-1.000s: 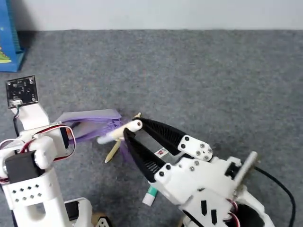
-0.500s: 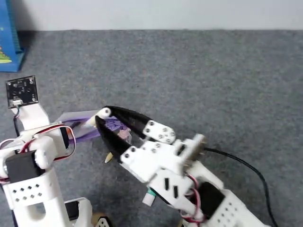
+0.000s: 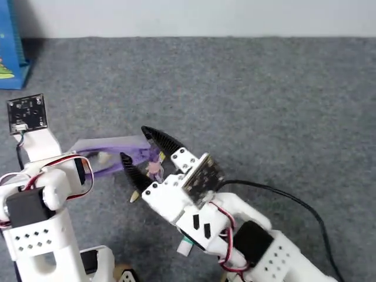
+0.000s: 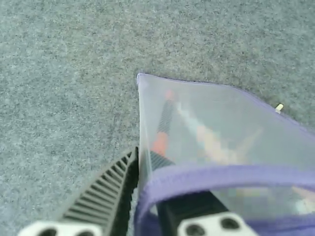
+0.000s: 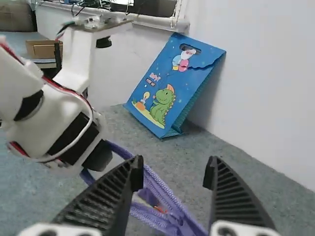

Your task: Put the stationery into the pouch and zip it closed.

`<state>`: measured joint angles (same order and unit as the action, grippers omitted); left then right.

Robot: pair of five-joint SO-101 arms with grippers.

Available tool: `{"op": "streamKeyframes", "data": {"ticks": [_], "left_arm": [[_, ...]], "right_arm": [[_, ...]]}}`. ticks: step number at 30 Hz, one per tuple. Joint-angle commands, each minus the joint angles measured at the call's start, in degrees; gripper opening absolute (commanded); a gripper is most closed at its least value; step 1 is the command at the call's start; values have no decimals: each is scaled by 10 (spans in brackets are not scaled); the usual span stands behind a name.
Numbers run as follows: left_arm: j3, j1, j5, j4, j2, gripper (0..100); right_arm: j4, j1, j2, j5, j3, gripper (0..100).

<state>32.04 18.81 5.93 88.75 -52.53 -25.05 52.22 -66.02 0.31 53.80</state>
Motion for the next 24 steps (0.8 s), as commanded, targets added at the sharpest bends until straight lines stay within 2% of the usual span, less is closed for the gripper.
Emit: {"op": "streamKeyframes", "data": {"ticks": [1, 5, 11, 17, 24], "left_arm": [[-31, 4, 5, -1, -4, 13], [-33, 24, 5, -1, -4, 13], [-35, 52, -6, -2, -4, 13], [-31, 53, -9, -1, -4, 13], [-30, 52, -9, 7, -4, 13]], "right_arm": [[-126, -44, -16, -68, -101, 168], [-232, -117, 9, -125, -127, 169], [-303, -197, 123, -178, -126, 166], [-267, -199, 320, -233, -152, 166], [-249, -174, 549, -294, -279, 166]]}}
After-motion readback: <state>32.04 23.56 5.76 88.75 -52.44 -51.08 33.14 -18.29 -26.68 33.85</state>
